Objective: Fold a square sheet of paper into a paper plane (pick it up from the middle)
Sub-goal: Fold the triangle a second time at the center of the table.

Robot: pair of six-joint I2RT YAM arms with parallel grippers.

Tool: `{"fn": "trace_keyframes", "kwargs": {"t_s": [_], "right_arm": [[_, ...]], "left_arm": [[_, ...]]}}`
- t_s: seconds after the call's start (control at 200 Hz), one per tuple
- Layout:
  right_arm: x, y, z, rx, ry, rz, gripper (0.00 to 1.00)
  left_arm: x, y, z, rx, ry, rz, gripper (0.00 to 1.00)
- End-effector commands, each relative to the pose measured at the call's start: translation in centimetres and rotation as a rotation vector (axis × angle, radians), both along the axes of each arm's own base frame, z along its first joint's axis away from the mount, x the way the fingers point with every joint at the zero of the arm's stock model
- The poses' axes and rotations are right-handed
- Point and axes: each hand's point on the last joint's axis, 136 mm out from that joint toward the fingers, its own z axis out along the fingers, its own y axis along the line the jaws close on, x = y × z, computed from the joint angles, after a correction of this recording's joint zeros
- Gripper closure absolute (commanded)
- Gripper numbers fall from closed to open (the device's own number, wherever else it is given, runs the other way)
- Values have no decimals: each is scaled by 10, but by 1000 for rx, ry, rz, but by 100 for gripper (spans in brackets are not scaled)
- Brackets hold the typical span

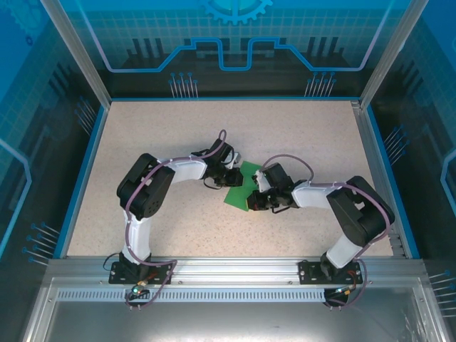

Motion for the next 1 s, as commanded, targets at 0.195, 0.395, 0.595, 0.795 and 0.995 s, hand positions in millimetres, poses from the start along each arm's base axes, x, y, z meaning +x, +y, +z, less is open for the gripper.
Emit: {"fn": "trace_keyframes", "kwargs": {"t_s": [0.195, 0.395, 0.595, 0.795, 0.995], "right_arm": [[-1, 13, 38, 41, -55, 16, 100], [15, 40, 28, 78, -36, 53, 100], [8, 36, -1, 33, 27, 75, 100], [-16, 15, -22, -16, 86, 77, 100], [-41, -3, -24, -30, 127, 73, 100]], "left_arm": [[-25, 46, -61, 220, 124, 28, 84], [-26, 46, -61, 221, 129, 26, 84], [-26, 46, -61, 222, 128, 22, 84], [-24, 47, -62, 226, 127, 21, 85], [-23, 47, -62, 226, 131, 18, 84]]}}
